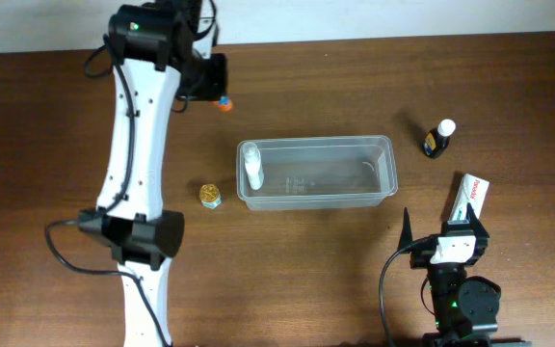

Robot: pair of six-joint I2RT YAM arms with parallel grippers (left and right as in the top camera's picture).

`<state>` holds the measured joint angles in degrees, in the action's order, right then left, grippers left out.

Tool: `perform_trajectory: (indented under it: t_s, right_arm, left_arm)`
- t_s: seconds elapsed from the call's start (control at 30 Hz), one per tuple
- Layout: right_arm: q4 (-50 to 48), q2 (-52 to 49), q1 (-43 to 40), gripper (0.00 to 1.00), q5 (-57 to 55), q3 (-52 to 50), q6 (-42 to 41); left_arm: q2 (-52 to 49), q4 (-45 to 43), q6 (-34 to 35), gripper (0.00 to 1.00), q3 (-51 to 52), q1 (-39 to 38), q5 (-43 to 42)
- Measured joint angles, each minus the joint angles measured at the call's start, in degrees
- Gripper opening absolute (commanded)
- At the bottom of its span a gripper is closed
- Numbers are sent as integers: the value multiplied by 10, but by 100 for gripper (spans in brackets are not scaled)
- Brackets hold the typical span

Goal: Pack container
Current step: 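Lift the orange tube and carry it over the container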

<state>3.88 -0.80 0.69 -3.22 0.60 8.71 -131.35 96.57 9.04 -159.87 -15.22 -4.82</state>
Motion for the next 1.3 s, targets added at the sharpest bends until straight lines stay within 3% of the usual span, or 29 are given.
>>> perform_trajectory:
  t_s: [0.43, 0.63, 0.9, 1.3]
  right_arm:
    - [0, 0, 0, 98, 0, 0, 0]
    - [0, 0, 0, 98, 0, 0, 0]
    - [0, 0, 0, 98, 0, 0, 0]
    - [0, 0, 0, 98, 0, 0, 0]
  left_arm:
    - [45, 1, 3, 23, 2, -140, -8]
    - [45, 1, 24, 23, 48, -181, 12]
    - [45, -2, 52, 22, 145, -194, 61]
    - [45, -88, 73, 22, 270, -194, 78]
